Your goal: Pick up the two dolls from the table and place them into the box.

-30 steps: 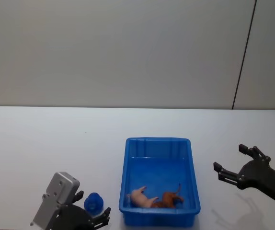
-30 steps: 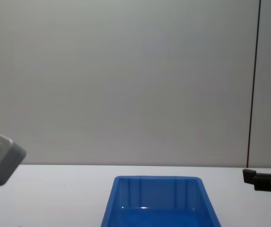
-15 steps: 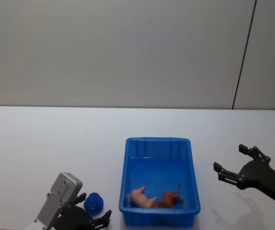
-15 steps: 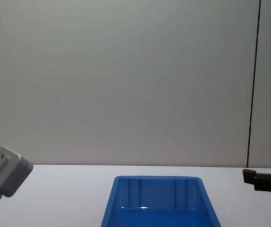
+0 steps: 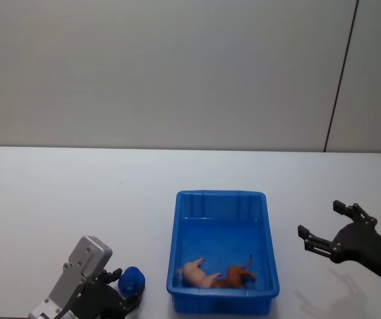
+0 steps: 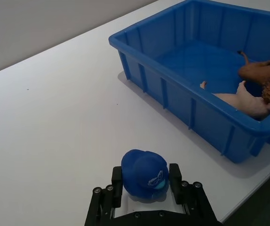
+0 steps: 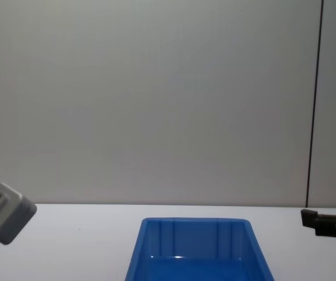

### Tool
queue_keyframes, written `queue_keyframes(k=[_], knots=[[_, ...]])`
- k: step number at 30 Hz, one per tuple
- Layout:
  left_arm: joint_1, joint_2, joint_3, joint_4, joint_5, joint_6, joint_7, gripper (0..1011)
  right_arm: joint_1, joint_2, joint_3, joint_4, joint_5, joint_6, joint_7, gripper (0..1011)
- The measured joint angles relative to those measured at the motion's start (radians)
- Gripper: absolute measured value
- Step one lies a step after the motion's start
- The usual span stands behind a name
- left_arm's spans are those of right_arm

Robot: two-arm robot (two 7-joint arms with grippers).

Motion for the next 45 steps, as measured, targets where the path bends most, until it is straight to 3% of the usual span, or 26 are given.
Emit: queue_keyframes(k=[10,32,45], knots=[[-0.004,-0.002,-0.003,0.007,0.01,-0.002,-0.01,390,0.0,0.0,0.0,0.0,0.0,0.0,0.0,1001],[-0.051,-0.021,-0.014,-0.04,0.071,-0.04,-0.018,255,0.0,0.0,0.0,0.0,0.0,0.0,0.0,1001],[-0.149,-0.089,-0.008,-0.041,0.117,-0.111,-0.085,190,0.0,0.0,0.0,0.0,0.0,0.0,0.0,1001]])
